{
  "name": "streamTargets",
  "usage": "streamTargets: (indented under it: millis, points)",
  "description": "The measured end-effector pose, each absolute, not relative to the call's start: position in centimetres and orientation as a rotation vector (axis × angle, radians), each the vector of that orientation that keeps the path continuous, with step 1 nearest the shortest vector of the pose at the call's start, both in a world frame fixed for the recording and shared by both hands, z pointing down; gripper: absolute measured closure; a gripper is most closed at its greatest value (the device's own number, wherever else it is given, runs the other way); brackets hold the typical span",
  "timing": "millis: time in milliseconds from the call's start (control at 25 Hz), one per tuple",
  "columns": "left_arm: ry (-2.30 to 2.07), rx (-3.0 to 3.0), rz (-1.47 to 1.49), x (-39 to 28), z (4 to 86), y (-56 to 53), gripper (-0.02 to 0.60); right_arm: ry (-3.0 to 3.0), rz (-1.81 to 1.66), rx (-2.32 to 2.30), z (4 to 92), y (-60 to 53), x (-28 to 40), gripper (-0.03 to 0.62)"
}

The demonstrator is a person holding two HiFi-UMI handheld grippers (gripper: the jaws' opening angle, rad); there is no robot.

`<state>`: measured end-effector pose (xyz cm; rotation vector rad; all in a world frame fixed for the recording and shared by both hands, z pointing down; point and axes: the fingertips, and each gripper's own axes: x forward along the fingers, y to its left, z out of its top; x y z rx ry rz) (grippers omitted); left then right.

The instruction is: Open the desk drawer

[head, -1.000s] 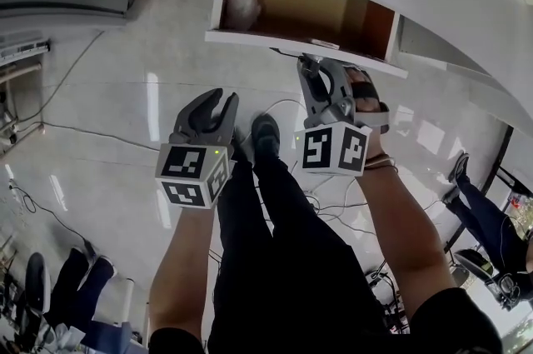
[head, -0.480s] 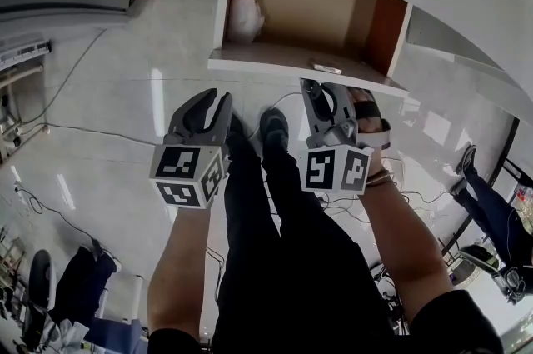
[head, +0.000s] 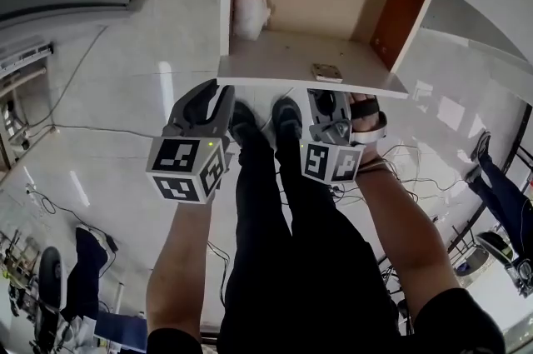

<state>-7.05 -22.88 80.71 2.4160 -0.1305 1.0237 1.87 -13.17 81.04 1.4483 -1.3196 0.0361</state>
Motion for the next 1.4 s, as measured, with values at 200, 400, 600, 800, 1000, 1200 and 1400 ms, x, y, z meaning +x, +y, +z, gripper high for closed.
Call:
streamTargets:
  millis: [200,400,600,800,1000,1200,1400]
  points:
    - [-0.118,2.408,1.044,-7.1,81.2,-23.1,0.492,-1.329,0.004,1.449,81.5,-13.3,1.7,0.557]
    - [-0.092,2.406,1.047,-6.9,81.5,-22.7,0.494,-1.355,0.008,1.434,81.5,-13.3,1.6,0.519]
    - [-0.079,2.404,1.063,-7.2,80.6,-22.8,0.495,-1.382,0.103,1.449,80.0,-12.7,0.9,0.477]
    - [-0.117,2.412,1.043,-7.8,76.4,-23.1,0.497,-1.42,0.246,1.496,76.3,-10.8,-0.8,0.477]
    - [-0.148,2.453,1.069,-8.5,70.2,-22.9,0.497,-1.426,0.375,1.542,70.6,-8.9,-1.9,0.48]
    - [-0.104,2.535,1.031,-7.1,61.2,-21.8,0.497,-1.485,0.427,1.577,63.0,-8.4,-2.1,0.49]
    - [-0.061,2.642,0.957,-3.2,53.3,-22.2,0.497,-1.52,0.44,1.668,56.3,-10.2,1.1,0.504]
